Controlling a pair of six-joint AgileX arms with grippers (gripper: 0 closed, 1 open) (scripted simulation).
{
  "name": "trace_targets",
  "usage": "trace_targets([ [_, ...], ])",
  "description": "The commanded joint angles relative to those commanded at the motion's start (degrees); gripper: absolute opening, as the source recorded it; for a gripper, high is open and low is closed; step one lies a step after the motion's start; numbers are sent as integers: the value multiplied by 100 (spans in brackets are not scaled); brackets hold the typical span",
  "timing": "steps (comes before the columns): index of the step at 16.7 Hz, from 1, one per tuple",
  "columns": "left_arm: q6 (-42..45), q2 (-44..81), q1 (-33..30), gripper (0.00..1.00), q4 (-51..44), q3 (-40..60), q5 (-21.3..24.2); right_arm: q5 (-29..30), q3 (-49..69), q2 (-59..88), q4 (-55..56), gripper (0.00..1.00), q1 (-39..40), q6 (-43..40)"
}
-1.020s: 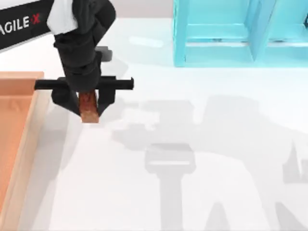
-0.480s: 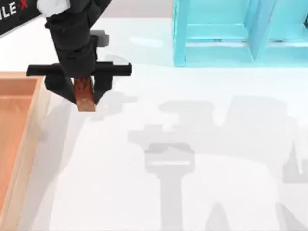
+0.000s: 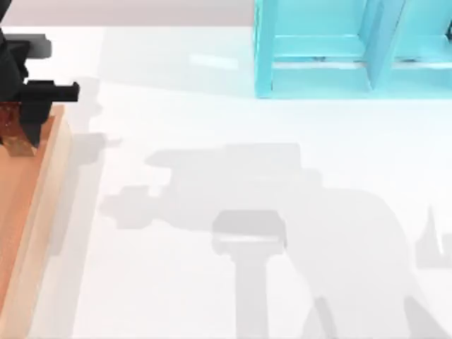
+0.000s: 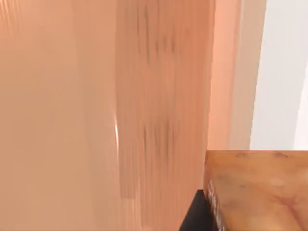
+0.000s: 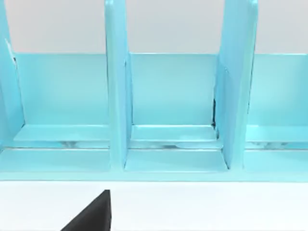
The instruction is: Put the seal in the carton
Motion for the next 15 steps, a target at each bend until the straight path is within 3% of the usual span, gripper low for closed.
trace_targets([
  [6, 1733, -741, 1773, 0, -163, -520, -5, 0, 0, 0, 0, 100, 0, 0],
  [15, 1940, -809, 1950, 0, 69, -795, -10, 0, 0, 0, 0, 100, 0, 0],
])
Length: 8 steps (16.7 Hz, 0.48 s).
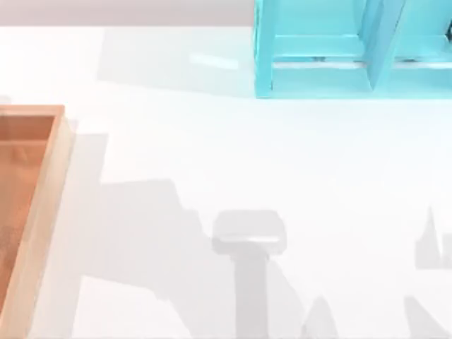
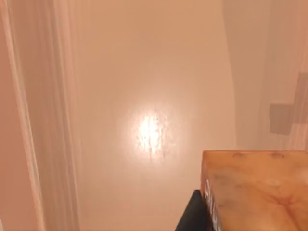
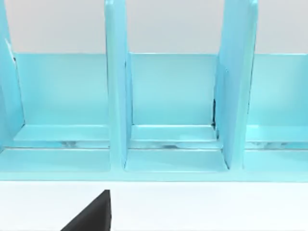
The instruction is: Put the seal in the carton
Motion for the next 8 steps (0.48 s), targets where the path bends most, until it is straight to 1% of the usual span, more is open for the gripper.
trace_targets([
  [5, 11, 94, 34, 0, 1057, -942, 8, 0, 0, 0, 0, 100, 0, 0],
  [8, 14, 107, 39, 0, 1204, -1083, 12, 0, 0, 0, 0, 100, 0, 0],
])
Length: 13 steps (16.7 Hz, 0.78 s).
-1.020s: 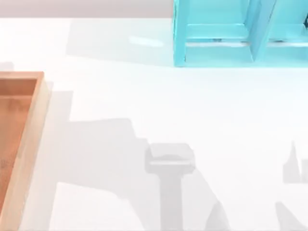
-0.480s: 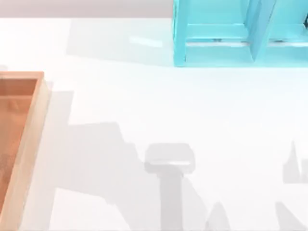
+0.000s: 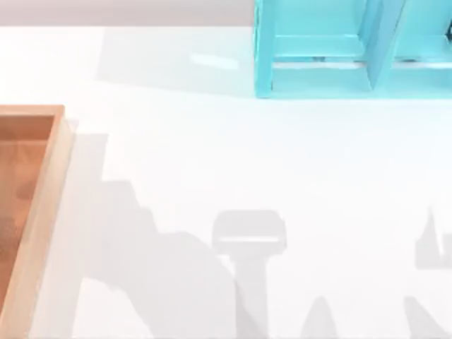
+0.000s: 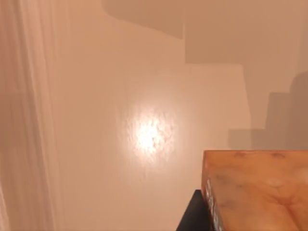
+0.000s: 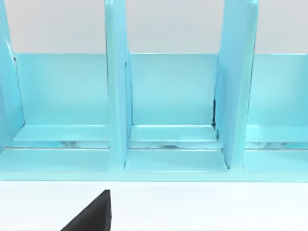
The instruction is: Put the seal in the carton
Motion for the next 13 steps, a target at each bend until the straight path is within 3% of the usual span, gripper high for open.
trace_targets([
  [2, 0, 0, 0, 0, 0, 0, 0, 0, 0, 0, 0, 100, 0, 0],
  [13, 0, 0, 0, 83, 0, 0, 0, 0, 0, 0, 0, 100, 0, 0],
])
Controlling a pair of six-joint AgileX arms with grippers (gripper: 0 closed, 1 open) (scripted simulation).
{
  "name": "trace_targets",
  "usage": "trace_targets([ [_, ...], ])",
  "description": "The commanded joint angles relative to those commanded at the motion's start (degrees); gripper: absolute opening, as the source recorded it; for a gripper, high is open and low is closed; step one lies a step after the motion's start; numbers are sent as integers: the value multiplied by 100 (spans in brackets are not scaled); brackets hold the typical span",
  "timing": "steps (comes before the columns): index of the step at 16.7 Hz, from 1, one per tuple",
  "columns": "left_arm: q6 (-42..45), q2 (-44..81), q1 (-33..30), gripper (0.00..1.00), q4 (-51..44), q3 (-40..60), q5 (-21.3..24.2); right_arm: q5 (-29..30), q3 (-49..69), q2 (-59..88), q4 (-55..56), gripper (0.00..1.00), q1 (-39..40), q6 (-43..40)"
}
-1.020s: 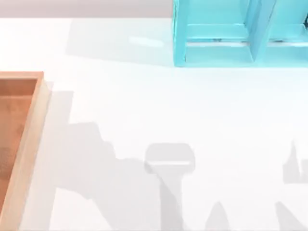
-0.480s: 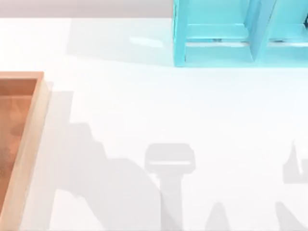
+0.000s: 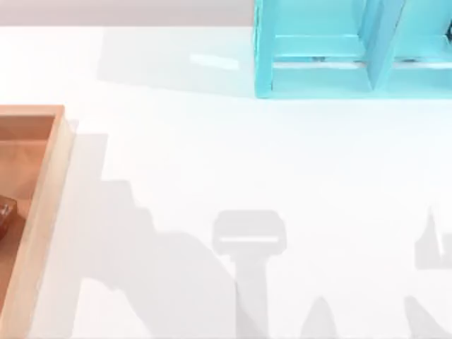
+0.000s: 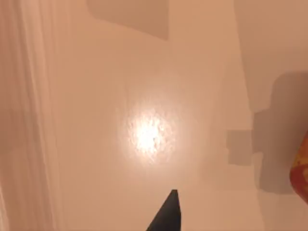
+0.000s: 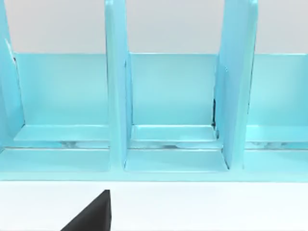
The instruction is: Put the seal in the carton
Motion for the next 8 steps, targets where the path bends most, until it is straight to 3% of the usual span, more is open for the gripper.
trace_targets([
  [2, 0, 0, 0, 98, 0, 0, 0, 0, 0, 0, 0, 100, 0, 0],
  [8, 0, 0, 0, 100, 0, 0, 0, 0, 0, 0, 0, 100, 0, 0],
])
